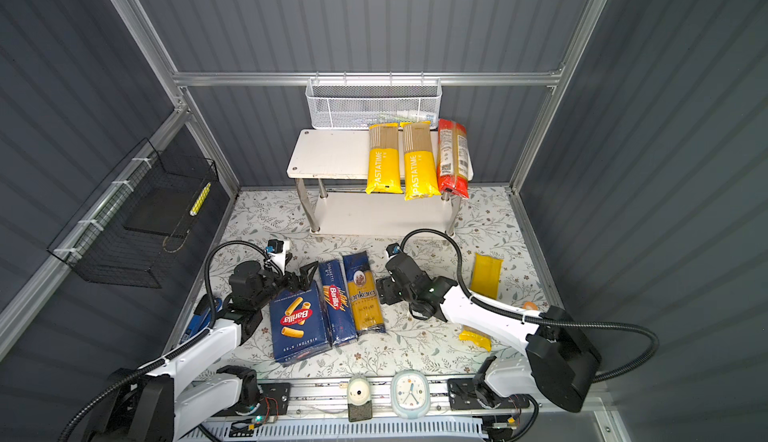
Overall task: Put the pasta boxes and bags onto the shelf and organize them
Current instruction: 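Move the open right gripper over the yellow-and-blue Ankara spaghetti bag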
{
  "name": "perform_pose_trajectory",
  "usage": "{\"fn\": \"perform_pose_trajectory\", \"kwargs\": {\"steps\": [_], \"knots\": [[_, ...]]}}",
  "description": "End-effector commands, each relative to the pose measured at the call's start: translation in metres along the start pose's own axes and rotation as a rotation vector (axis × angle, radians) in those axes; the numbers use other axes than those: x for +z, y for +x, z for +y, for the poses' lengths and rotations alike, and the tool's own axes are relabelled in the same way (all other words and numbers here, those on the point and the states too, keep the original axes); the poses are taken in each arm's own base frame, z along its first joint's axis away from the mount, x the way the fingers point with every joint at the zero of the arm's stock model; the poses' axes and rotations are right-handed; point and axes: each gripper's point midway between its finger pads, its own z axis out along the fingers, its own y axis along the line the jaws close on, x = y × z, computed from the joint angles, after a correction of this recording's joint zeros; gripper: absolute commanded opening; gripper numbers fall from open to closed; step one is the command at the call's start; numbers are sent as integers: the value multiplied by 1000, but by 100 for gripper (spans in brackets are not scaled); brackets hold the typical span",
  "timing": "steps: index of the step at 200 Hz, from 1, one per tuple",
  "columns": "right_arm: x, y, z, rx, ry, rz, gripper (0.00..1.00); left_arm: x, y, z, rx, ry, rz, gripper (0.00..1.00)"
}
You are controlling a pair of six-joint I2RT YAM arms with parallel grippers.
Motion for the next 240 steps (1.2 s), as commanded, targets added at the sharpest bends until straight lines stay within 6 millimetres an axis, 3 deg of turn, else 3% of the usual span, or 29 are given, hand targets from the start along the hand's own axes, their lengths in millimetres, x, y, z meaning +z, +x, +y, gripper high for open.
{"fn": "perform_pose_trajectory", "kwargs": {"steps": [1, 94, 240], "knots": [[6, -8, 17, -26, -19, 4, 83, 1, -2, 3, 11, -12, -10, 100], [45, 2, 59, -86, -78, 84, 90, 1, -1, 8, 8, -41, -4, 100], [80, 25, 58, -99, -39, 185, 95, 2, -1, 8, 9, -44, 1, 99]]}}
